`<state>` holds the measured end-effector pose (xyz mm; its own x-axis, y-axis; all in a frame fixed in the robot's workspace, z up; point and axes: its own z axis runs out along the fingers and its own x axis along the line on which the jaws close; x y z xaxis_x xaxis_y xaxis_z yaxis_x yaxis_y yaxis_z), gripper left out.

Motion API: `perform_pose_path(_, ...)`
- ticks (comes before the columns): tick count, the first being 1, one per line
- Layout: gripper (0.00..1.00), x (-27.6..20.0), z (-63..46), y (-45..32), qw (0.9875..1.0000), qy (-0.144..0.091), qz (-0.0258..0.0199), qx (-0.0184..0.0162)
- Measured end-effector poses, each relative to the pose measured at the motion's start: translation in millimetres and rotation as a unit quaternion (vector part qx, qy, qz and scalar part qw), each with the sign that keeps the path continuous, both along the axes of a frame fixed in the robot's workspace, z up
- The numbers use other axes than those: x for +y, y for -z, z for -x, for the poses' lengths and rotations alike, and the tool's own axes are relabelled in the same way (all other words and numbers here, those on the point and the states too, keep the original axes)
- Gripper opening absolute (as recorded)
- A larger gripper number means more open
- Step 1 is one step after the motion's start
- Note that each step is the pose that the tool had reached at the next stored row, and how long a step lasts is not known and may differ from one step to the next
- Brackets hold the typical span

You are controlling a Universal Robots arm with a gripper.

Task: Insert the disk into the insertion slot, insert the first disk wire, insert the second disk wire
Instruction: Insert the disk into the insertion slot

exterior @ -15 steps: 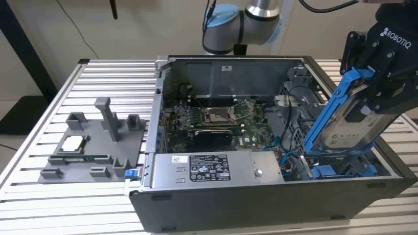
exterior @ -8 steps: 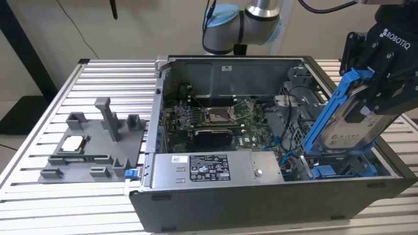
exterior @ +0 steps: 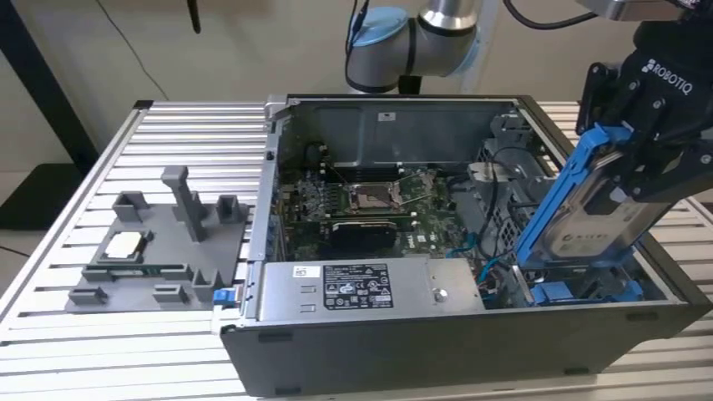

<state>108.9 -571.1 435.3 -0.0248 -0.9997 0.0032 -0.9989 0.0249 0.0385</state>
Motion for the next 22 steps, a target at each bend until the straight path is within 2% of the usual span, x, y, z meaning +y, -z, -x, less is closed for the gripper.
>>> perform_pose_path(14,0.33,0.0,-0.3,11.0,1.0,0.0,-0.0001,0.0)
perform_pose_path(22,0.33,0.0,-11.4,17.4,1.0,0.0,-0.0001,0.0)
